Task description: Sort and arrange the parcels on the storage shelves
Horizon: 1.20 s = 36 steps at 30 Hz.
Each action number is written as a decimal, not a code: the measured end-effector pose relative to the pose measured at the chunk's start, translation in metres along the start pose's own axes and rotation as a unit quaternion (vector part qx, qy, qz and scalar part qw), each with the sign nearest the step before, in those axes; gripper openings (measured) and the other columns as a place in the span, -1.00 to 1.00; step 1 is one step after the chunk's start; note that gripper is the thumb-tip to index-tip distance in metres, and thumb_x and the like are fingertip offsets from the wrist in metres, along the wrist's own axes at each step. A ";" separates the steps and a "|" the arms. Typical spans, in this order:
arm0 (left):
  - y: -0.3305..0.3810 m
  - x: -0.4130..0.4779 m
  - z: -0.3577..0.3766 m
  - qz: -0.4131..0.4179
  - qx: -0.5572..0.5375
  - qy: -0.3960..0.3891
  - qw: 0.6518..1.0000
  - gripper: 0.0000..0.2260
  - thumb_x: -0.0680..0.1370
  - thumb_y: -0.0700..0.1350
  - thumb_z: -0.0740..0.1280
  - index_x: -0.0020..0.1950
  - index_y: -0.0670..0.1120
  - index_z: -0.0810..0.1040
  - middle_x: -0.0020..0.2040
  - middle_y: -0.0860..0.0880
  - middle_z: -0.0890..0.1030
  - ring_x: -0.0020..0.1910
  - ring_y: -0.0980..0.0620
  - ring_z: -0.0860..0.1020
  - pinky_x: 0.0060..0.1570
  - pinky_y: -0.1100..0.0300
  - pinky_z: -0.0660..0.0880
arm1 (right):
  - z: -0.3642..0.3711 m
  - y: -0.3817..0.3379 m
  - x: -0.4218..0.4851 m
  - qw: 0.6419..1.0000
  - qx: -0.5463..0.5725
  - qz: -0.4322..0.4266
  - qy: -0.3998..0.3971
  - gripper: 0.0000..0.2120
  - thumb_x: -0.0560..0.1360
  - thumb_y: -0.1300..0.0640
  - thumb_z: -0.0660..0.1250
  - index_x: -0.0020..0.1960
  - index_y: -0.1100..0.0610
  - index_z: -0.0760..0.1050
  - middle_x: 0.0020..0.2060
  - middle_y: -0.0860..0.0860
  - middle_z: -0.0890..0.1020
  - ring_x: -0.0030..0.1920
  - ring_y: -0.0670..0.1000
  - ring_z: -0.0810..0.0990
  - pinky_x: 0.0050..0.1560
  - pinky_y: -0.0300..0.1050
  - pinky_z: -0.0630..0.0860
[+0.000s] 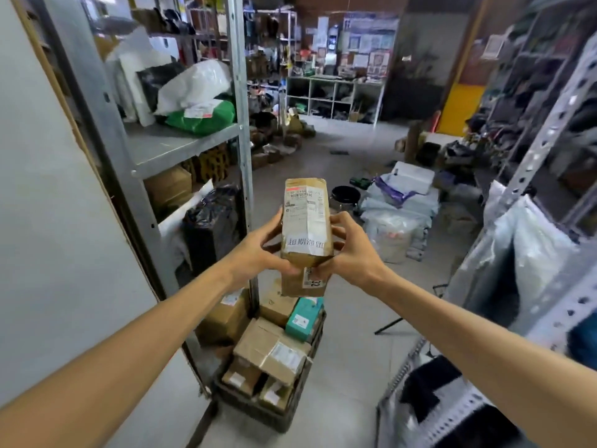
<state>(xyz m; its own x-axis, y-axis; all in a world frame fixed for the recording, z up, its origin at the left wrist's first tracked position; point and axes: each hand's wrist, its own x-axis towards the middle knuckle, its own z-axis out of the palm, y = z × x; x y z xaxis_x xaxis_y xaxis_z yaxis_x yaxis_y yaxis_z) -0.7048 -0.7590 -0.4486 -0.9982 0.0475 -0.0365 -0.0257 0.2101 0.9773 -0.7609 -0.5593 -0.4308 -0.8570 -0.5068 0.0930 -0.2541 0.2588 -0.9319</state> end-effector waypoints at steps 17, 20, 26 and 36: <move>-0.095 0.143 -0.078 -0.096 -0.055 -0.005 0.994 0.02 0.30 -0.48 0.47 0.56 0.17 0.10 0.47 0.07 0.35 0.37 0.09 0.39 0.26 0.02 0.49 | 0.045 0.102 0.170 0.995 0.043 0.084 -0.035 -0.22 0.03 -0.07 0.61 0.14 0.05 0.36 0.12 -0.02 0.59 0.12 -0.01 0.60 0.02 0.01 0.62; -0.118 0.159 -0.100 -0.122 -0.073 -0.008 0.990 -0.01 0.33 -0.49 0.44 0.53 0.23 0.13 0.43 0.11 0.37 0.32 0.07 0.41 0.12 -0.04 0.57 | 0.063 0.114 0.202 0.988 0.071 0.124 -0.057 -0.32 0.16 0.05 0.62 0.16 0.11 0.36 0.09 0.04 0.59 0.04 0.01 0.65 -0.13 -0.12 0.64; -0.179 0.171 -0.117 -0.185 -0.175 0.045 0.966 -0.37 0.47 -0.17 0.43 0.38 0.33 0.27 0.26 0.18 0.55 0.21 0.09 0.52 0.01 -0.01 0.57 | 0.107 0.162 0.240 0.968 0.112 0.193 -0.113 -0.47 0.35 0.11 0.54 0.21 0.14 0.36 0.08 0.04 0.60 -0.02 -0.03 0.66 -0.19 -0.22 0.61; -0.348 0.141 -0.070 -0.315 -0.239 0.224 0.891 -0.29 0.47 -0.29 0.41 0.49 0.21 0.25 0.19 0.14 0.62 0.11 0.01 0.62 0.05 -0.17 0.53 | 0.198 0.330 0.248 0.920 0.107 0.291 -0.241 -0.54 0.27 0.27 0.53 0.06 0.00 0.45 0.09 0.01 0.62 0.14 0.04 0.58 0.09 -0.01 0.58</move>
<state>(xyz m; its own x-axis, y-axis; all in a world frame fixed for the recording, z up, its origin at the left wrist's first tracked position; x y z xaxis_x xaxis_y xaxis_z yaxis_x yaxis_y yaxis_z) -0.8402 -0.8941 -0.7792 -0.6964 -0.3494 -0.6268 -0.5013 -0.3881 0.7734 -0.9688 -0.7623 -0.7848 -0.5084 -0.6523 -0.5622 0.3228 0.4609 -0.8267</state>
